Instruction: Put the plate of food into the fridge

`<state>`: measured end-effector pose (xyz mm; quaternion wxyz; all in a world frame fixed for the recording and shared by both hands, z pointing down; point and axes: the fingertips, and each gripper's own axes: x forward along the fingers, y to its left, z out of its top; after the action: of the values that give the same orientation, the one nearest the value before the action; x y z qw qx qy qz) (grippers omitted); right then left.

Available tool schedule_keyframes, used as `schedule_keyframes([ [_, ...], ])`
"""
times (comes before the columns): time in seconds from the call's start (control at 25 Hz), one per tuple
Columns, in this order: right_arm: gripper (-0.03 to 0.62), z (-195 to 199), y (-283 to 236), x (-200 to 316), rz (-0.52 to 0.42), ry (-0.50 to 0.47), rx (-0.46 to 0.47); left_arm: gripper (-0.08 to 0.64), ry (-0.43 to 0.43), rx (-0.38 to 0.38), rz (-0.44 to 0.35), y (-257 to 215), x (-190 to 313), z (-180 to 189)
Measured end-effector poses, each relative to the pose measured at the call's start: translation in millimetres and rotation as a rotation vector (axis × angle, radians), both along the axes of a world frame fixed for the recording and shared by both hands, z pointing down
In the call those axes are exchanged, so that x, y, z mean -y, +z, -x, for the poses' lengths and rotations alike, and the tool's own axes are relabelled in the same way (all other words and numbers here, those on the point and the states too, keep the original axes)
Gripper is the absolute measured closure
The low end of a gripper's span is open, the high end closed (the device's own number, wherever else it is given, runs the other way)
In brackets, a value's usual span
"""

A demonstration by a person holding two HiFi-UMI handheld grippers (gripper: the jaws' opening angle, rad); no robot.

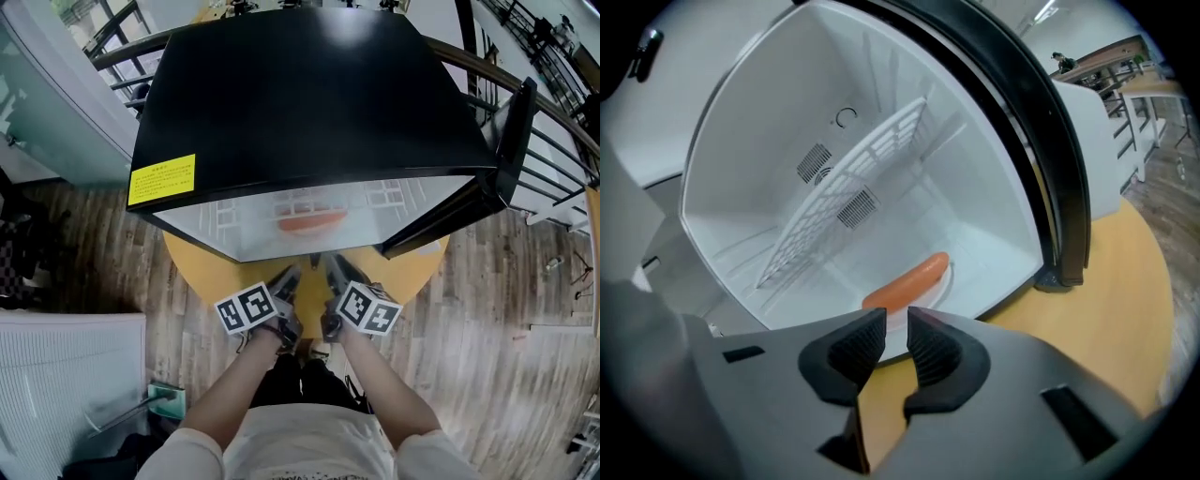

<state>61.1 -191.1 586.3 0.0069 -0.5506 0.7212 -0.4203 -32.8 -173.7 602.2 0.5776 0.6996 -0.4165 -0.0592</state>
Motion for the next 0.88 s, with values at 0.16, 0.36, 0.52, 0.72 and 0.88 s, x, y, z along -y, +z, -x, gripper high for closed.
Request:
schedule_keyframes([
  [0.16,0.532,5.7,-22.1,-22.5,-0.039,-0.025,0.001,0.508,0.053,0.040,-0.058,-23.2,-18.0,-0.3],
  [0.36,0.557,14.1,-48.5,-51.6,-0.085,-0.077,-0.006,0.535,0.169,0.133,-0.179,-55.5,-48.3,-2.5],
  [0.52,0.563,20.4,-67.6,-74.6,-0.126,-0.130,-0.050,0.537,0.233,0.223,-0.284,-78.4,-71.1,0.5],
  [0.72,0.565,24.1,-85.8,-105.1,-0.176,-0.202,-0.161,0.537,0.277,0.396,-0.408,-100.9,-96.8,8.5],
  [0.88,0.565,26.5,-89.3,-125.2,-0.174,-0.225,-0.176,0.537,0.259,0.421,-0.378,-99.5,-116.3,15.4],
])
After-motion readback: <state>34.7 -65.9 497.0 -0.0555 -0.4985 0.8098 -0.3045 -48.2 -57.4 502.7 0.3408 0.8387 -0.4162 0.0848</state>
